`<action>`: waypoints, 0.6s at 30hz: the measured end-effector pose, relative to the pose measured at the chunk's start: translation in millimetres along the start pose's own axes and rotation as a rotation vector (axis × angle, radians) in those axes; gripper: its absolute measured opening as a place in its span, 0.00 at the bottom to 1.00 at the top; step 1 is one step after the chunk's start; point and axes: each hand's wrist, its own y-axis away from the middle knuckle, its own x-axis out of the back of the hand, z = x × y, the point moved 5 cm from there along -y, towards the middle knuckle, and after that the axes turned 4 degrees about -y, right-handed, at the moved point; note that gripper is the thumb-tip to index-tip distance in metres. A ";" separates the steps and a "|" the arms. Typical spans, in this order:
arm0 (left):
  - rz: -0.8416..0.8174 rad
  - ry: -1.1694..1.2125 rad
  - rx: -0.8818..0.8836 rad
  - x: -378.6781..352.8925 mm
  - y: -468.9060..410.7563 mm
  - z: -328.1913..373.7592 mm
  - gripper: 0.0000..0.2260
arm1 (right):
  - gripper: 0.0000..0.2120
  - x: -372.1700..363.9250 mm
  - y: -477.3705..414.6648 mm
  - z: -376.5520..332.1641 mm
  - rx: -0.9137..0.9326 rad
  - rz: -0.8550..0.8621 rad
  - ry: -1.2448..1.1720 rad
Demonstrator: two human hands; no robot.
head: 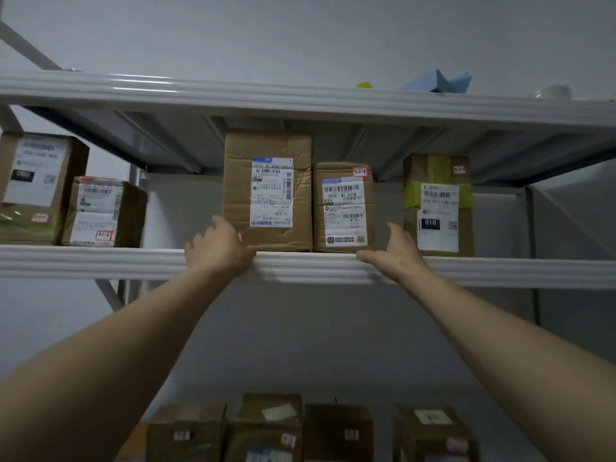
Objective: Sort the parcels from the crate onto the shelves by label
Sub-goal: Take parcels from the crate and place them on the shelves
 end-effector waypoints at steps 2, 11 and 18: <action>0.018 -0.091 -0.037 8.0 23.0 17.0 0.30 | 0.41 13.8 22.6 7.5 0.007 0.010 0.011; -0.190 -0.148 -0.207 9.7 148.1 98.0 0.23 | 0.33 115.4 127.1 69.9 -0.156 0.049 -0.017; -0.535 0.031 -0.462 -22.1 272.6 171.4 0.29 | 0.28 189.9 244.6 117.9 -0.404 0.074 0.020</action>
